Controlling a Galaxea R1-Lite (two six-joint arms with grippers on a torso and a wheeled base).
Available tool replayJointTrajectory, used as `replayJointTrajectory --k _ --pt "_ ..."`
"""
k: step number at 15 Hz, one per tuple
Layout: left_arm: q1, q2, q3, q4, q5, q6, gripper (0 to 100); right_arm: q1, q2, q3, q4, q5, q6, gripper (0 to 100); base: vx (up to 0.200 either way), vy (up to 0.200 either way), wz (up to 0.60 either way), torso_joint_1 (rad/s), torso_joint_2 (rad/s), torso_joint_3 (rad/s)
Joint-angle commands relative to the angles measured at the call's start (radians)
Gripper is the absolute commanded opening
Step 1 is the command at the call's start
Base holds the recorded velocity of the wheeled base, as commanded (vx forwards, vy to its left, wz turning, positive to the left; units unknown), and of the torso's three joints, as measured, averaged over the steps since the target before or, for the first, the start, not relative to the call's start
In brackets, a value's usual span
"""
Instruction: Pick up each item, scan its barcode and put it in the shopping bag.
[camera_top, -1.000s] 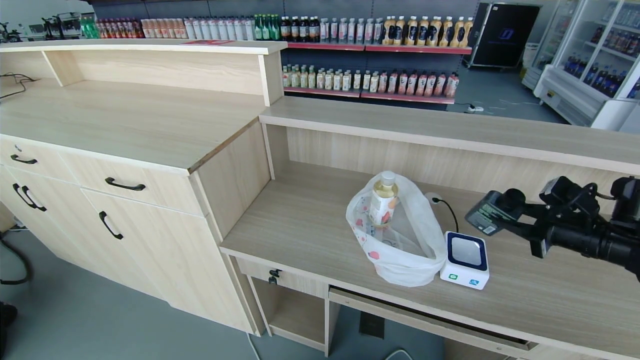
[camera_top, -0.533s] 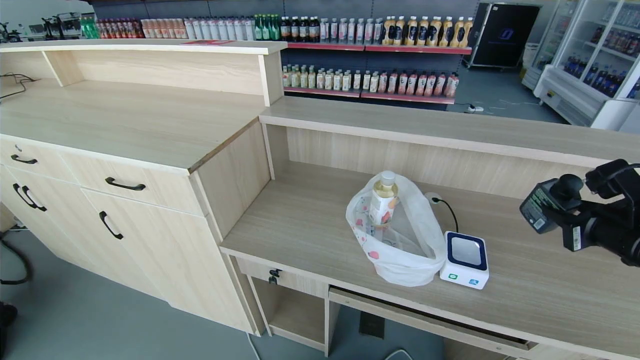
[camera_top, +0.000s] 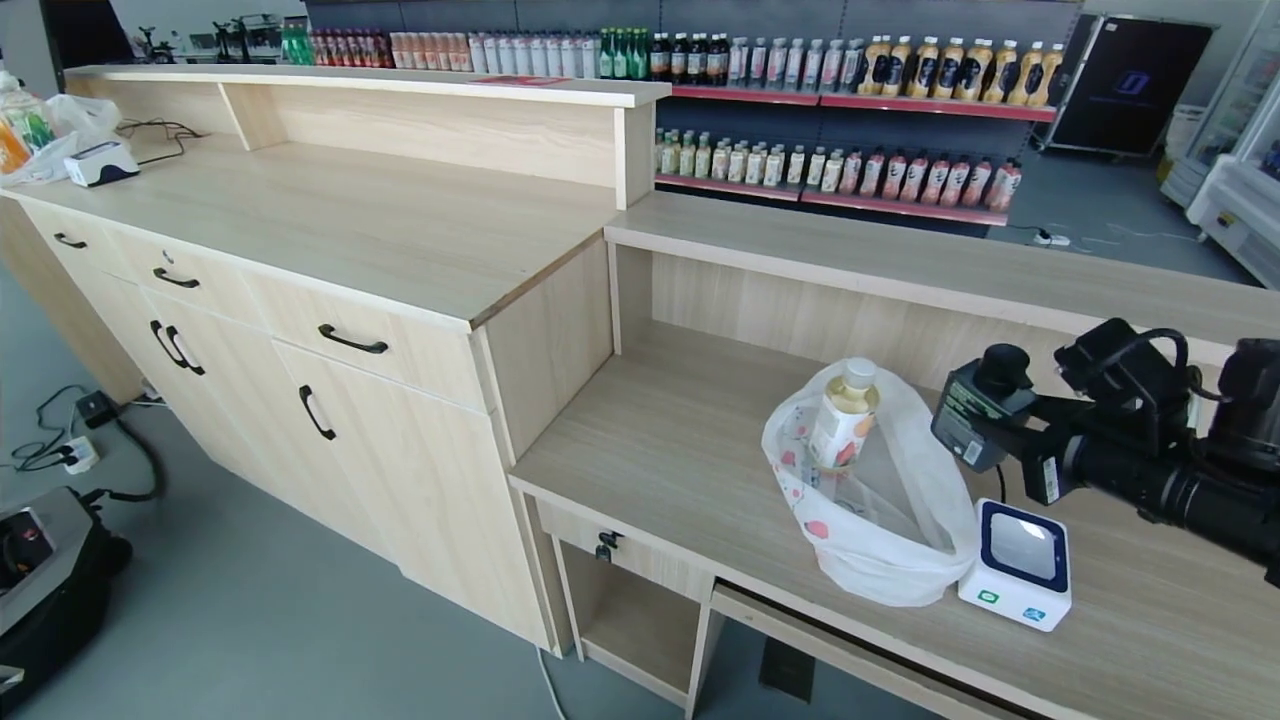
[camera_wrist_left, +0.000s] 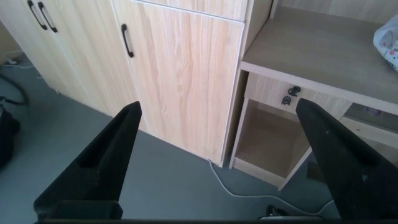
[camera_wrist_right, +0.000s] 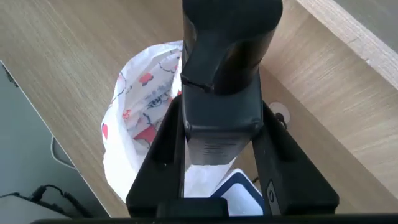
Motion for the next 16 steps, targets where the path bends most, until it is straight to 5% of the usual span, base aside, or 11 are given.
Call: replayJointTrajectory --k 1,16 --pt "0.001 0.002 0.0 0.0 0.0 0.0 100 0.03 0.139 -0.004 -0.002 0.002 0.001 0 0.0 0.0 0.0 0.0 0.0 0.0" --pt "0.001 0.002 0.0 0.0 0.0 0.0 100 0.067 0.514 -0.008 -0.291 0.002 0.064 0 0.0 0.0 0.0 0.0 0.0 0.0"
